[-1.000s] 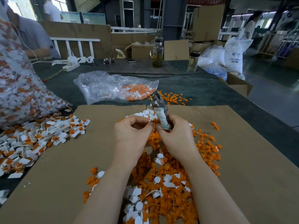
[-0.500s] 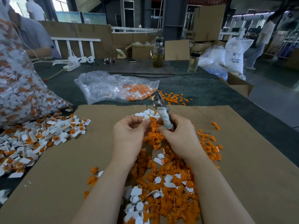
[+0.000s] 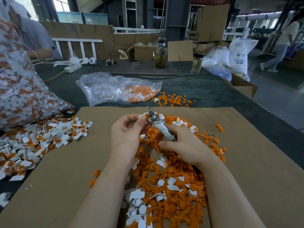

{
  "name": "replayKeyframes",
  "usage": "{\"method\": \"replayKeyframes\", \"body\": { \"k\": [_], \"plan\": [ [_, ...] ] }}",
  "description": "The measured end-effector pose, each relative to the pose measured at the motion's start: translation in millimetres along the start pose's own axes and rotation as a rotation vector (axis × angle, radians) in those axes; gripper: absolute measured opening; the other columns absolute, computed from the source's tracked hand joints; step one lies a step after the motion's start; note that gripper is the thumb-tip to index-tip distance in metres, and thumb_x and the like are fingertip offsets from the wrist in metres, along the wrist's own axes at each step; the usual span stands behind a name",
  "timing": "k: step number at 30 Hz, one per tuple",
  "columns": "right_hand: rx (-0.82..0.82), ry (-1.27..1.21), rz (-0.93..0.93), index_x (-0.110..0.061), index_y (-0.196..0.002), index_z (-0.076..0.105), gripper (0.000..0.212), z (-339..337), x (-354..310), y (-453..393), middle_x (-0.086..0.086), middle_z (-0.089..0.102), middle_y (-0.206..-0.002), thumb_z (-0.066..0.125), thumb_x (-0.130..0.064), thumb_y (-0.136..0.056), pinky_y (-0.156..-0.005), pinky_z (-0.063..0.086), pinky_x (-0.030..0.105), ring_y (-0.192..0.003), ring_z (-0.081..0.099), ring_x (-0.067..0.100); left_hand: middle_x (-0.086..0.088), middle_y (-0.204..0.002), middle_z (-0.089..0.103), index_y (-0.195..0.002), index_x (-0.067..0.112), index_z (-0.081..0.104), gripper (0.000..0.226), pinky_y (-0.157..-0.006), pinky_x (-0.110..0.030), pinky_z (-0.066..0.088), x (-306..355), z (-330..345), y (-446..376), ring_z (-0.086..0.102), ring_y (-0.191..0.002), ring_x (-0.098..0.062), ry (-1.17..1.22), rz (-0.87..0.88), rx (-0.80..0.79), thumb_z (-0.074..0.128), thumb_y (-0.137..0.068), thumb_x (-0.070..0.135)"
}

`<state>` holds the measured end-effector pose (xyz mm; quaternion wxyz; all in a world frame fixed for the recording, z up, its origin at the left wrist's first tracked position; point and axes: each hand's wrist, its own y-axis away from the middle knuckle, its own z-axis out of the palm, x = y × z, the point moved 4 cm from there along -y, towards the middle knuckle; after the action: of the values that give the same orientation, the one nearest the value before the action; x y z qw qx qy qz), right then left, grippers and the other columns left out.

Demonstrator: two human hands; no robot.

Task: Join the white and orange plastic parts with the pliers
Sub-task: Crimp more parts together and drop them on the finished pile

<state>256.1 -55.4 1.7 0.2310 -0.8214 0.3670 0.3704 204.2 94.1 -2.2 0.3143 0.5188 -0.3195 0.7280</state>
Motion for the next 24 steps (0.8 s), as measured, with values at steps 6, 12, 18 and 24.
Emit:
{"method": "replayKeyframes", "body": {
  "k": [6,12,18,24],
  "plan": [
    [-0.024,0.001,-0.016,-0.027,-0.08,0.055,0.015,1,-1,0,-0.012,0.055,-0.071,0.067,-0.022,-0.088,-0.055,0.038,0.01,-0.06,0.053,-0.004,0.002,-0.073,0.074,-0.087,0.008,0.069,0.003,-0.066,-0.018,0.056,2,-3,-1,0.07,-0.068,-0.008,-0.041,0.023,-0.043,0.068,-0.089,0.006],
    [-0.012,0.059,-0.026,-0.021,-0.088,0.063,0.006,4,-3,0,-0.009,0.06,-0.076,0.063,-0.015,-0.09,-0.054,0.042,0.01,-0.063,0.057,-0.006,0.001,-0.074,0.074,-0.086,0.009,0.069,0.002,-0.068,-0.02,0.058,0,-4,-3,0.07,-0.068,-0.009,-0.055,0.003,-0.04,0.069,-0.088,0.007],
    [0.022,0.117,-0.007,-0.025,-0.081,0.062,0.019,7,1,-4,-0.003,0.065,-0.079,0.059,-0.007,-0.087,-0.048,0.045,0.018,-0.06,0.058,0.003,-0.008,-0.082,0.075,-0.086,0.008,0.07,0.003,-0.076,-0.031,0.06,-1,-6,-5,0.071,-0.075,-0.019,-0.039,-0.016,-0.027,0.068,-0.088,0.007],
    [0.096,0.227,-0.01,-0.026,-0.08,0.057,0.01,9,3,-6,-0.007,0.058,-0.073,0.062,-0.019,-0.086,-0.053,0.044,0.028,-0.062,0.055,0.009,-0.006,-0.08,0.076,-0.084,0.009,0.07,0.005,-0.066,-0.024,0.059,-6,-11,-7,0.073,-0.072,-0.014,0.106,-0.192,-0.02,0.067,-0.087,0.006]
  ]
}}
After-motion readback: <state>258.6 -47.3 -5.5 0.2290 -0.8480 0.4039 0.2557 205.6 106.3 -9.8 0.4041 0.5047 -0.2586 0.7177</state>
